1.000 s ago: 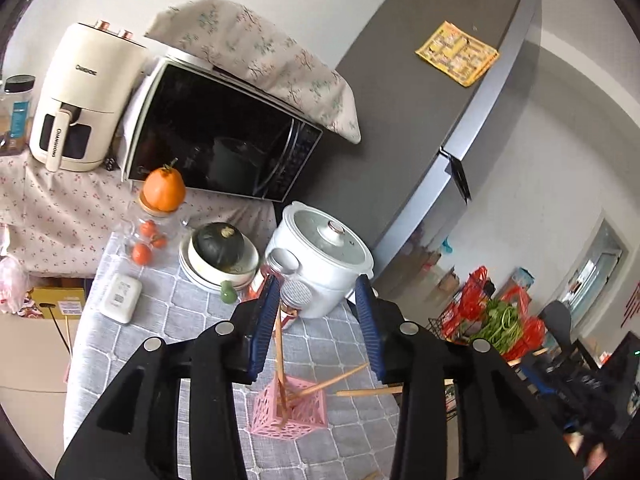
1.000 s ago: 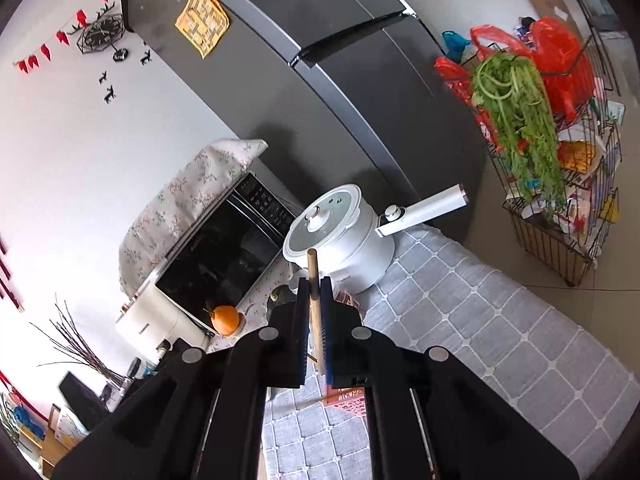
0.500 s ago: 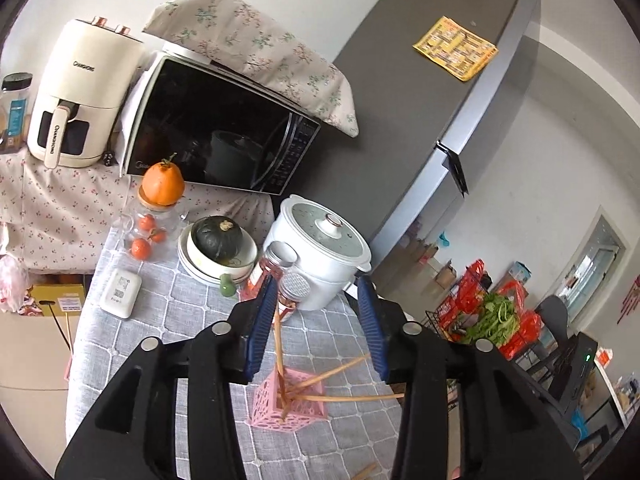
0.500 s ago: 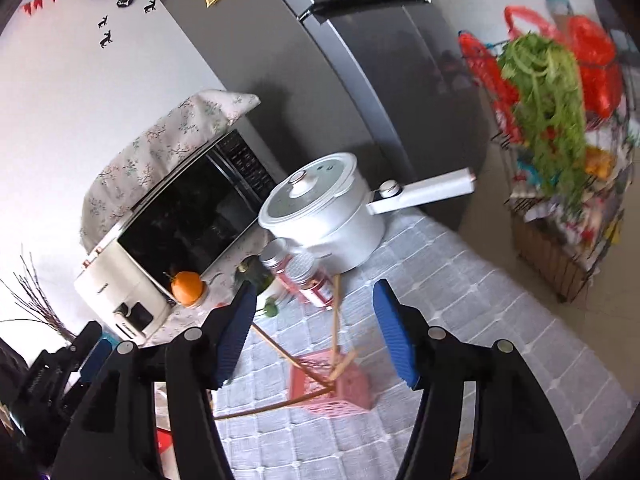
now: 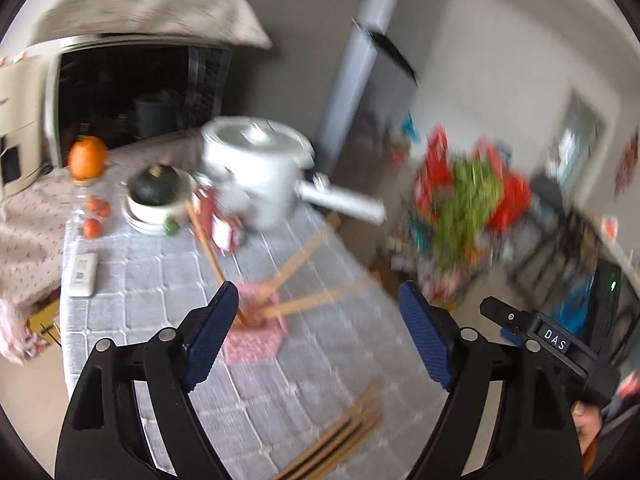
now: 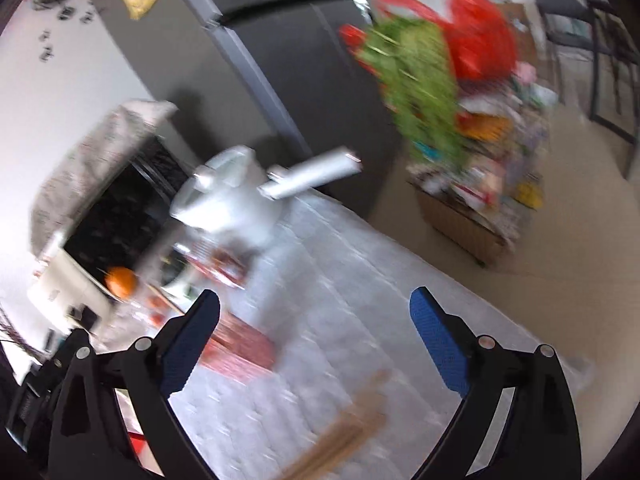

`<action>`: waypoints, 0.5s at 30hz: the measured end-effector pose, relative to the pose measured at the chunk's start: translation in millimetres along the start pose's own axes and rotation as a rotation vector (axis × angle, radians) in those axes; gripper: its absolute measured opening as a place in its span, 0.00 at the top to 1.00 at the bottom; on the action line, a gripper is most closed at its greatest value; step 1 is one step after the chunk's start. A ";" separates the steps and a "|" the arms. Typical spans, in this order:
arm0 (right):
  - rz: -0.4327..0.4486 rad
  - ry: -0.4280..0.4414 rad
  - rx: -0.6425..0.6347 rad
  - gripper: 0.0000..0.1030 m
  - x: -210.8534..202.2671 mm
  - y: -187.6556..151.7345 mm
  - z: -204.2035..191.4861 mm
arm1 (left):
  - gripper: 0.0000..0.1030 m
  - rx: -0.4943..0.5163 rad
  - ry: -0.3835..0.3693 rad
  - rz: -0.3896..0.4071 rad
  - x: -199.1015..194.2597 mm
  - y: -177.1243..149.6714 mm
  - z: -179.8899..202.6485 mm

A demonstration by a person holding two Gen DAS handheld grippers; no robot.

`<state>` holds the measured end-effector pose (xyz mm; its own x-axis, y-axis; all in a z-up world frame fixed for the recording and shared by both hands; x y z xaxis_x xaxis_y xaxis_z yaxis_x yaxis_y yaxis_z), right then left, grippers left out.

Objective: Organize utensils
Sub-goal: 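Open the right tool to drop its chopstick into the pink basket, then grasp another chopstick with the left tool while the right tool grasps one too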

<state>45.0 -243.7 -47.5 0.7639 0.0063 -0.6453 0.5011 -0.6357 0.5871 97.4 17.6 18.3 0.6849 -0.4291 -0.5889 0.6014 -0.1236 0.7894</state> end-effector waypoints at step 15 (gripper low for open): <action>-0.401 -0.073 0.364 0.10 45.8 -46.2 128.1 | 0.42 0.211 0.005 -0.636 188.1 -118.4 70.4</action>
<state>4.7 -312.9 -166.8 0.5052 0.2574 -0.8237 0.5642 -0.8208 0.0895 126.1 -111.5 -173.7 0.2259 -0.2110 -0.9510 0.7952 -0.5240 0.3051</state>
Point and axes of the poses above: each gripper's, at about its wrist camera, not at the fingertips, and x roughly the way its jaws point, z to its right, y to its top, the point moved 1 cm from there along x, roughly the way its jaws point, and after that the axes turned 4 degrees about x, right-handed, at the moved point
